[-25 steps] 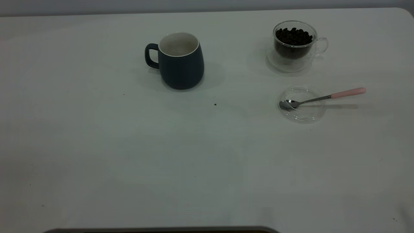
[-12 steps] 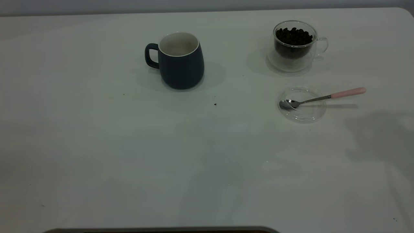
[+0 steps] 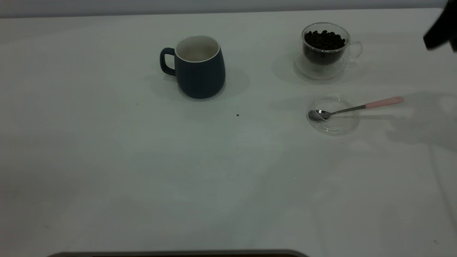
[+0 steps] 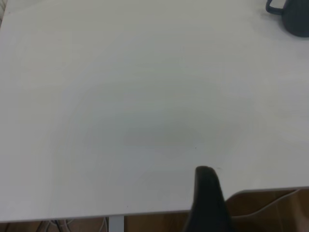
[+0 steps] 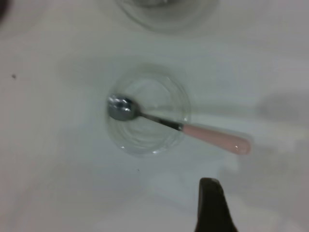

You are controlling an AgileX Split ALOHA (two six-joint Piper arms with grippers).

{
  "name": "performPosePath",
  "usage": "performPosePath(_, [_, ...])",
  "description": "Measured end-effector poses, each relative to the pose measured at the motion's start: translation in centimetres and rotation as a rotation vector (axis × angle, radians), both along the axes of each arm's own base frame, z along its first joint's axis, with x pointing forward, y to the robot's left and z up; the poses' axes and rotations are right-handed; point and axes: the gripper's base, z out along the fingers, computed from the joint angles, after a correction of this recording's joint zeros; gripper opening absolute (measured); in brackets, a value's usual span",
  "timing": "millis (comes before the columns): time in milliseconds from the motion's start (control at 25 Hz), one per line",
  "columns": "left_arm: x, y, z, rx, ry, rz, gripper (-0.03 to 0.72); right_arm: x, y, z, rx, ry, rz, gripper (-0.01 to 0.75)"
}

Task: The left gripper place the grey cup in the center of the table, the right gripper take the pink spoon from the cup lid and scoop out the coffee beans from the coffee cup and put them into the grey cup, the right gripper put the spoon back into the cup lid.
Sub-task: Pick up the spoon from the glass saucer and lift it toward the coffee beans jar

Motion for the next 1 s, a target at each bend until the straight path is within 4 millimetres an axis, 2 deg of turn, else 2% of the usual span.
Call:
performPosePath(200, [0.0,0.0,0.0,0.0,0.0,0.0,0.586,1.3,-2.4,-5.3,0.177,0.105,-0.068,0.52])
performPosePath(400, [0.0,0.0,0.0,0.001,0.0,-0.001,0.586,2.4,-3.4,-9.4,0.318,0.176,-0.045,0.52])
performPosePath(760, [0.0,0.0,0.0,0.0,0.0,0.0,0.586,3.0,-5.8,-12.2,0.445,0.183,-0.08,0.52])
performPosePath(880, [0.0,0.0,0.0,0.0,0.0,0.0,0.586,3.0,-5.6,-13.0,0.506,0.174,-0.046,0.521])
performPosePath(1000, [0.0,0.0,0.0,0.0,0.0,0.0,0.586,3.0,-5.3,-13.3,0.553,0.157,-0.036,0.559])
